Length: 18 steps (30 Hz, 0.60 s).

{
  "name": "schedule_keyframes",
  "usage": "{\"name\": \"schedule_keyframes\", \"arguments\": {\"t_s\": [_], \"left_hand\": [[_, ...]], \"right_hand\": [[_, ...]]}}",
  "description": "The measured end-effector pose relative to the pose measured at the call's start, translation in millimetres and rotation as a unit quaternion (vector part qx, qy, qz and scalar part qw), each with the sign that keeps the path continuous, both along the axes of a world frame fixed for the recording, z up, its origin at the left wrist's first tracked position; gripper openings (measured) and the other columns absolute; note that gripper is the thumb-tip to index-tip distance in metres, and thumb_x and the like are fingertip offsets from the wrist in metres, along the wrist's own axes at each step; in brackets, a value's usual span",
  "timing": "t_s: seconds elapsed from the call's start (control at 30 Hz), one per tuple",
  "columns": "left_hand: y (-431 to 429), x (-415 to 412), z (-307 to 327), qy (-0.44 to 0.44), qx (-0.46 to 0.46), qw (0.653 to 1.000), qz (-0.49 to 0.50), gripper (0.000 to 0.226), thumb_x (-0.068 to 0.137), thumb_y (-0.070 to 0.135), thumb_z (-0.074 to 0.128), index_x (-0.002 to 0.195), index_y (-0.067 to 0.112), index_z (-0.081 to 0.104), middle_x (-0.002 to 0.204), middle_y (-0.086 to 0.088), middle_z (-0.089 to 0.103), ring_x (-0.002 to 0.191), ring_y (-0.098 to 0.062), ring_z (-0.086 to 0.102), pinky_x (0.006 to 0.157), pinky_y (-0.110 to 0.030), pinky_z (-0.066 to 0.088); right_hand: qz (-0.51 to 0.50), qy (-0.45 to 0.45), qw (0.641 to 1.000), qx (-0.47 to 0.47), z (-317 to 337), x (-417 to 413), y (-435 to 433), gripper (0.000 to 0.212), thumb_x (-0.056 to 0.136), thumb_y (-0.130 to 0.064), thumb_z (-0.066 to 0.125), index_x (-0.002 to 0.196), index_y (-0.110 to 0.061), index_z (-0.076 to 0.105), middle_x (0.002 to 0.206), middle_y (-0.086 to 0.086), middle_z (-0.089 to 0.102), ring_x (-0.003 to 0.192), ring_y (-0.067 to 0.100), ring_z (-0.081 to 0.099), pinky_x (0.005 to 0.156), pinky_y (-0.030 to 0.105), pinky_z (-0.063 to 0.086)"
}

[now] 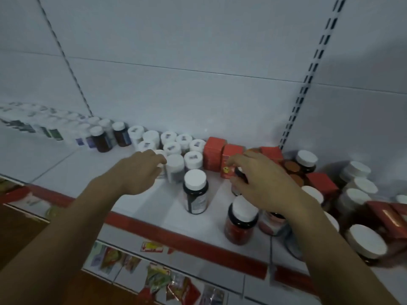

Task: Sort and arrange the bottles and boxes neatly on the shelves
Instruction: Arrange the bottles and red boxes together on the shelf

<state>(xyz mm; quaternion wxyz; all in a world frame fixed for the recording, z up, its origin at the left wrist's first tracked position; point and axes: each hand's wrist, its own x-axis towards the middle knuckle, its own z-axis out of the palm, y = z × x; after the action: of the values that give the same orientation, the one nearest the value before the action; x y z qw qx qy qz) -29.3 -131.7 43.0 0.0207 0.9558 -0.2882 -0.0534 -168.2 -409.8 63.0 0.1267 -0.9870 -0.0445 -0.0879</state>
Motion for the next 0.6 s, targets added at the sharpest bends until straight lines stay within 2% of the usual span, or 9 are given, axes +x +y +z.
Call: {"name": "schedule_keyframes", "arguments": {"t_s": [0.07,0.2,0.27,0.33,0.4,0.47,0.53,0.6], "left_hand": [[13.1,3.4,-12.0,-0.005,-0.011,1.000,0.013,0.042,0.105,0.029,0.043,0.146,0.023,0.044,0.148,-0.004,0.043,0.126,-0.030,0.048,0.099,-0.050,0.046],[30.8,13.6,-27.1,0.023,-0.072,0.997,0.028,0.045,0.104,0.033,0.047,0.148,0.023,0.042,0.152,0.000,0.037,0.127,-0.030,0.047,0.101,-0.051,0.045],[37.3,19.3,-33.6,0.035,-0.120,0.992,0.025,0.044,0.104,0.030,0.049,0.147,0.022,0.045,0.151,0.002,0.038,0.120,-0.028,0.052,0.101,-0.047,0.045],[41.6,20.9,-39.2,0.037,-0.170,0.984,0.024,0.042,0.103,0.027,0.051,0.144,0.021,0.048,0.150,0.004,0.040,0.108,-0.023,0.055,0.100,-0.039,0.045],[44.1,19.9,-43.1,0.041,-0.212,0.976,0.015,0.041,0.103,0.023,0.052,0.144,0.019,0.049,0.151,0.004,0.040,0.117,-0.019,0.053,0.102,-0.029,0.040],[48.3,18.5,-46.5,0.055,-0.245,0.968,0.007,0.040,0.103,0.020,0.054,0.143,0.018,0.051,0.151,0.006,0.041,0.126,-0.012,0.049,0.103,-0.022,0.036],[55.2,20.7,-49.8,0.071,-0.283,0.957,0.014,0.039,0.102,0.017,0.055,0.141,0.021,0.052,0.146,0.010,0.044,0.121,-0.008,0.050,0.101,-0.023,0.040],[64.7,28.9,-52.5,0.060,-0.295,0.953,0.020,0.039,0.101,0.015,0.056,0.139,0.023,0.054,0.141,0.011,0.048,0.117,-0.006,0.051,0.099,-0.023,0.039]], "right_hand": [[-0.004,-0.006,1.000,0.013,-5.0,15.7,27.0,0.028,0.098,-0.042,0.055,0.123,-0.030,0.057,0.116,-0.003,0.058,0.108,0.024,0.055,0.088,0.043,0.050],[0.013,0.028,0.998,0.053,-10.0,38.5,71.1,0.057,0.087,-0.069,0.055,0.133,-0.037,0.047,0.117,-0.009,0.053,0.107,0.018,0.050,0.083,0.040,0.047],[0.024,0.059,0.998,0.007,-13.4,47.1,81.1,0.055,0.082,-0.063,0.066,0.127,-0.037,0.048,0.112,-0.011,0.051,0.103,0.017,0.050,0.076,0.038,0.046],[0.016,0.079,0.996,-0.030,-15.6,53.1,80.6,0.043,0.082,-0.045,0.071,0.120,-0.035,0.051,0.107,-0.010,0.052,0.099,0.019,0.055,0.070,0.036,0.046],[-0.005,0.085,0.996,-0.041,-15.2,56.8,75.3,0.039,0.083,-0.036,0.070,0.118,-0.035,0.053,0.103,-0.010,0.053,0.094,0.018,0.057,0.065,0.033,0.044],[-0.029,0.083,0.995,-0.054,-14.3,60.1,72.6,0.039,0.084,-0.032,0.069,0.120,-0.035,0.054,0.105,-0.008,0.054,0.095,0.020,0.057,0.071,0.036,0.049],[-0.047,0.084,0.993,-0.067,-14.3,63.0,74.8,0.044,0.084,-0.035,0.069,0.125,-0.034,0.053,0.110,-0.006,0.054,0.101,0.022,0.055,0.080,0.039,0.051],[-0.053,0.077,0.992,-0.085,-16.4,65.0,80.6,0.052,0.084,-0.046,0.069,0.131,-0.036,0.049,0.120,-0.006,0.054,0.109,0.022,0.050,0.088,0.040,0.047]]}}
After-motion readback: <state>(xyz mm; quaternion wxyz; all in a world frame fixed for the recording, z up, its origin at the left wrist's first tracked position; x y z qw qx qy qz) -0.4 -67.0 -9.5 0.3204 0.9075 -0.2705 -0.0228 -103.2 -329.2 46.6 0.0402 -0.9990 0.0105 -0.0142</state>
